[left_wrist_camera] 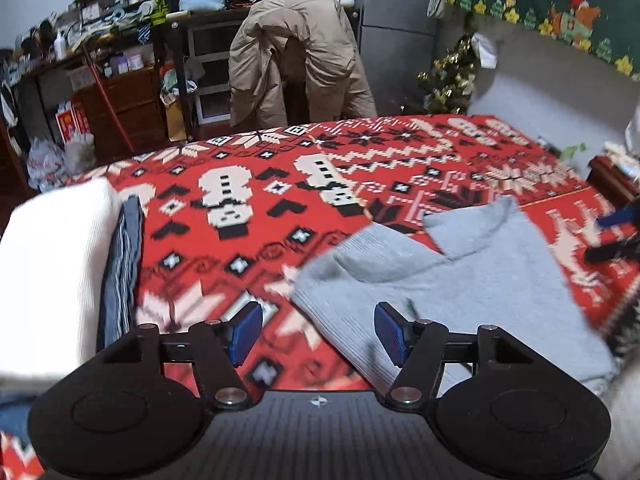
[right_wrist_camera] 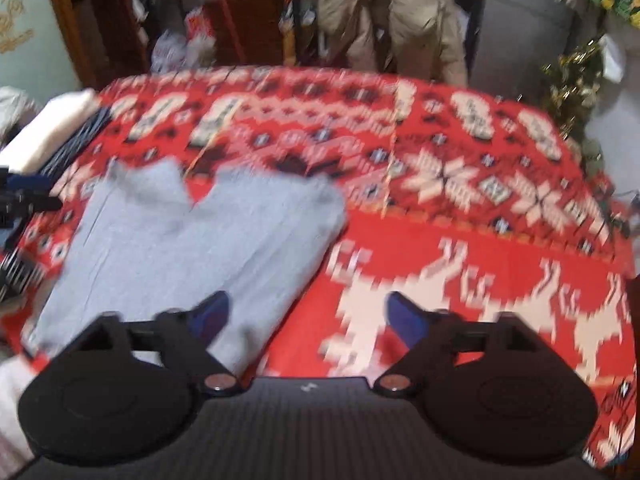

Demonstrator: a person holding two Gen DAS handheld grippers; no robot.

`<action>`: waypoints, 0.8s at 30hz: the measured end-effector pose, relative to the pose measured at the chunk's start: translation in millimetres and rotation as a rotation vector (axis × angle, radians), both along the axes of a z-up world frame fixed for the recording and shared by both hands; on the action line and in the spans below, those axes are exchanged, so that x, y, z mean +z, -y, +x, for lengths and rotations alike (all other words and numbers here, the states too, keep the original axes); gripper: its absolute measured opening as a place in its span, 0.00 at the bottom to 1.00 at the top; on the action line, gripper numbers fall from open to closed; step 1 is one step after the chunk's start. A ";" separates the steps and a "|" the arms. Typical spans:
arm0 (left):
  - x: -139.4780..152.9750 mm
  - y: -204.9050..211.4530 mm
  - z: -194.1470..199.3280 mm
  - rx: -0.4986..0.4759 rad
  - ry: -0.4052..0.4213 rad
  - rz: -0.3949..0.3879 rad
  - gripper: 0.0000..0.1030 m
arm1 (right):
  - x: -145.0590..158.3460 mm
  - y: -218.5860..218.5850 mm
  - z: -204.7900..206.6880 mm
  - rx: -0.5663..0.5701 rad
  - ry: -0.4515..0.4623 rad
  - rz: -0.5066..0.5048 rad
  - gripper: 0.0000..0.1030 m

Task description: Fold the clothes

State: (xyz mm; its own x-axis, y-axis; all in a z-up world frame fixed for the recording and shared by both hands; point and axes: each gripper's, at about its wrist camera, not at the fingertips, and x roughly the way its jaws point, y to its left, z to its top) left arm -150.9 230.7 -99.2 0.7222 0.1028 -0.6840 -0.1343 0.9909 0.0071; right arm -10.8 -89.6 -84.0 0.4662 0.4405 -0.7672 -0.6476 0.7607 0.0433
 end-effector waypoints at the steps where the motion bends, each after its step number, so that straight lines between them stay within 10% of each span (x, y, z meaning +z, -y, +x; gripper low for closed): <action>1: -1.0 -1.0 4.2 -0.010 0.017 0.025 0.62 | 0.1 -1.3 5.2 -0.012 0.020 0.015 0.99; 14: -8.0 -17.9 25.3 -0.200 0.111 -0.033 0.86 | -16.4 -13.8 47.2 0.182 0.109 0.086 0.91; 19: -19.4 -7.4 34.4 -0.347 0.075 0.159 0.47 | -24.9 -28.5 56.3 0.292 0.162 -0.012 0.40; 24: -26.4 -7.7 38.8 -0.461 0.045 0.213 0.33 | -28.1 -36.0 65.4 0.400 0.232 -0.083 0.33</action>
